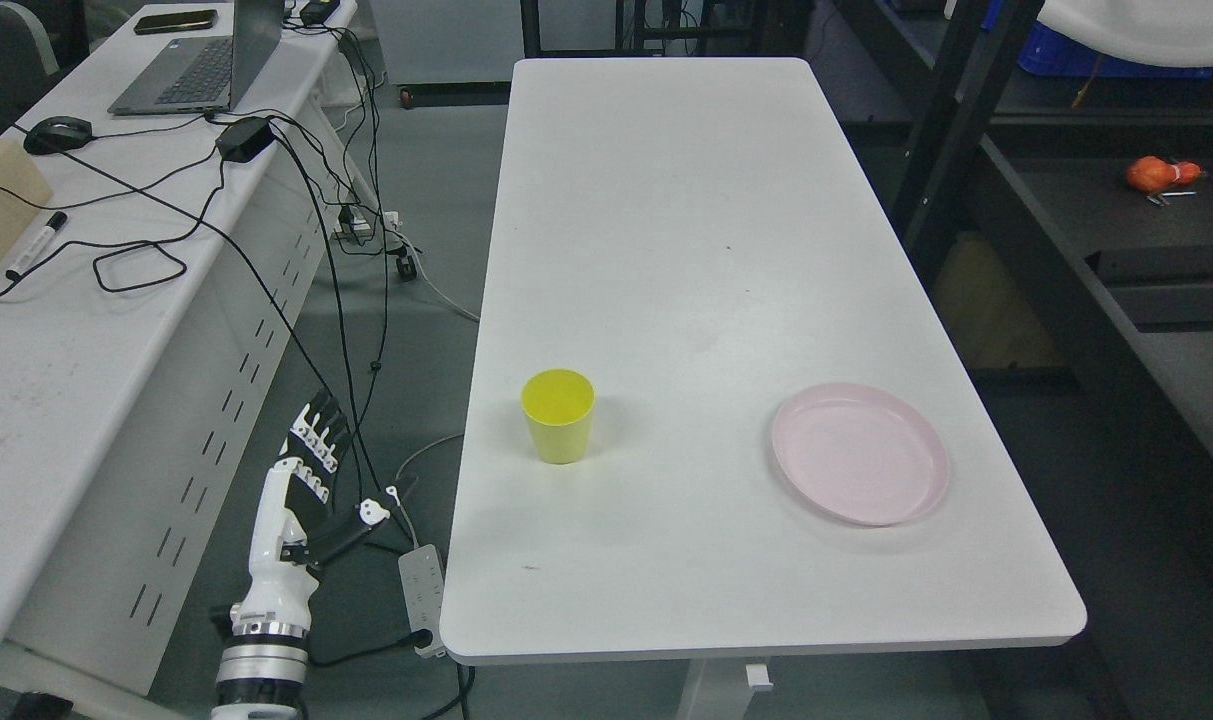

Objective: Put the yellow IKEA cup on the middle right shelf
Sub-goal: 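Raise the left hand from the table edge toward the yellow cup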

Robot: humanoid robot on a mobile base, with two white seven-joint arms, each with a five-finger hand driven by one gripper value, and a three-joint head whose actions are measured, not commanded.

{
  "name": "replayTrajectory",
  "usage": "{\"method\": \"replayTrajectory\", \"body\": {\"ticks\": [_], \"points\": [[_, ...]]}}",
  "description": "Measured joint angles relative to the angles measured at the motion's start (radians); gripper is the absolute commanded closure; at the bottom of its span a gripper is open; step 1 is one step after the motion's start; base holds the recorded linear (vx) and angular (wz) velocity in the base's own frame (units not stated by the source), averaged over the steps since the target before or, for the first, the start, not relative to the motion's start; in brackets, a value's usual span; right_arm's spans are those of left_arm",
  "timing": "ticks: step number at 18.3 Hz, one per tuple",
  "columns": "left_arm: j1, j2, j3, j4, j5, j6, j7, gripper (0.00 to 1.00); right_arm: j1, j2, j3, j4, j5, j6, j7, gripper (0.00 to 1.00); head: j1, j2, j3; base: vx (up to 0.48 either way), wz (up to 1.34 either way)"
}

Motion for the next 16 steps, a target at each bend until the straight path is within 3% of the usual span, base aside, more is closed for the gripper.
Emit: {"method": "replayTrajectory", "body": {"ticks": [5,9,16], "points": [[0.000,0.000,-0.004,0.000,0.034,-0.002,0.000,0.01,0.000,0.000,0.000,0.000,0.000,0.000,0.000,0.01,0.0000,0.000,0.000,0.013,-0.01],[-0.001,0.000,-0.004,0.002,0.108,0.063,-0.001,0.01,0.000,0.000,0.000,0.000,0.000,0.000,0.000,0.01,0.0000,0.000,0.000,0.025,0.01],[-0.108,0.000,-0.016,0.033,0.177,0.122,-0.056,0.01,0.000,0.000,0.000,0.000,0.000,0.000,0.000,0.01,0.0000,0.000,0.000,0.015,0.00]]}}
